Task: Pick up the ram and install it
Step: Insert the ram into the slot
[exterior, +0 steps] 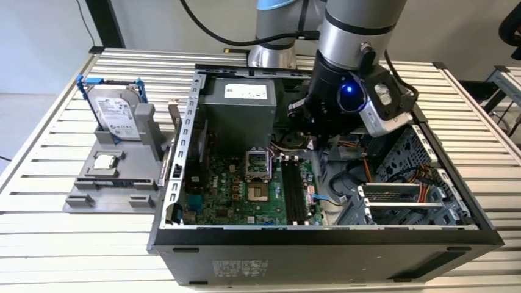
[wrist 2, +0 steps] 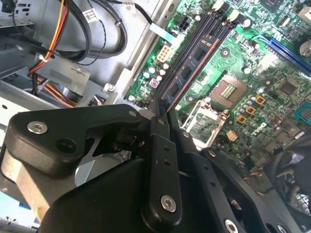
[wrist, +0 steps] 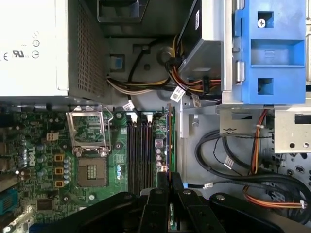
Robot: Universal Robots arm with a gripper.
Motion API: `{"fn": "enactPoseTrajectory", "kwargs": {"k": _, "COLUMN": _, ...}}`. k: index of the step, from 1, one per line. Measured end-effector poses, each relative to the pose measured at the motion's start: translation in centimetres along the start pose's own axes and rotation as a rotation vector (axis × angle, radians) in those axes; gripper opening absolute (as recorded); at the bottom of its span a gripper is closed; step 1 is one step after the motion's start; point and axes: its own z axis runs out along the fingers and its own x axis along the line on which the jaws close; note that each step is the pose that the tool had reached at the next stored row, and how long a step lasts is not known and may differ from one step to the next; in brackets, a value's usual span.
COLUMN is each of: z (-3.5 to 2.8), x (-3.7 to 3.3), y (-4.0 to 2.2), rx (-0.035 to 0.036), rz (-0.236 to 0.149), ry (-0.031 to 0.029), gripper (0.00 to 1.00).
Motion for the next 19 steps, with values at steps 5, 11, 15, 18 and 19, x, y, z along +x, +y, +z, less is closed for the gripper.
{"fn": "enactPoseTrajectory", "kwargs": {"k": 5, "z": 0.91, "x": 0.05, "y": -0.05, "rx": 0.0, "rz": 0.0, "ry": 0.0001, "gripper": 0.0}}
{"fn": "enactPoseTrajectory", "kwargs": {"k": 11, "z": 1.36, "x": 0.07, "y": -0.08, "rx": 0.0006, "rz": 0.0, "ry": 0.0081, "gripper": 0.0}}
{"fn": "enactPoseTrajectory", "kwargs": {"k": 15, "z": 1.99, "x": 0.1, "y": -0.1, "rx": 0.0003, "rz": 0.0, "ry": 0.008, "gripper": 0.0}}
{"fn": "enactPoseTrajectory", "kwargs": {"k": 18, "z": 2.54, "x": 0.13, "y": -0.14, "rx": 0.0003, "rz": 0.0, "ry": 0.008, "gripper": 0.0}}
{"fn": "enactPoseTrajectory", "kwargs": {"k": 19, "z": 2.7, "x": 0.14, "y": -0.18, "rx": 0.0004, "rz": 0.0, "ry": 0.0081, "gripper": 0.0}}
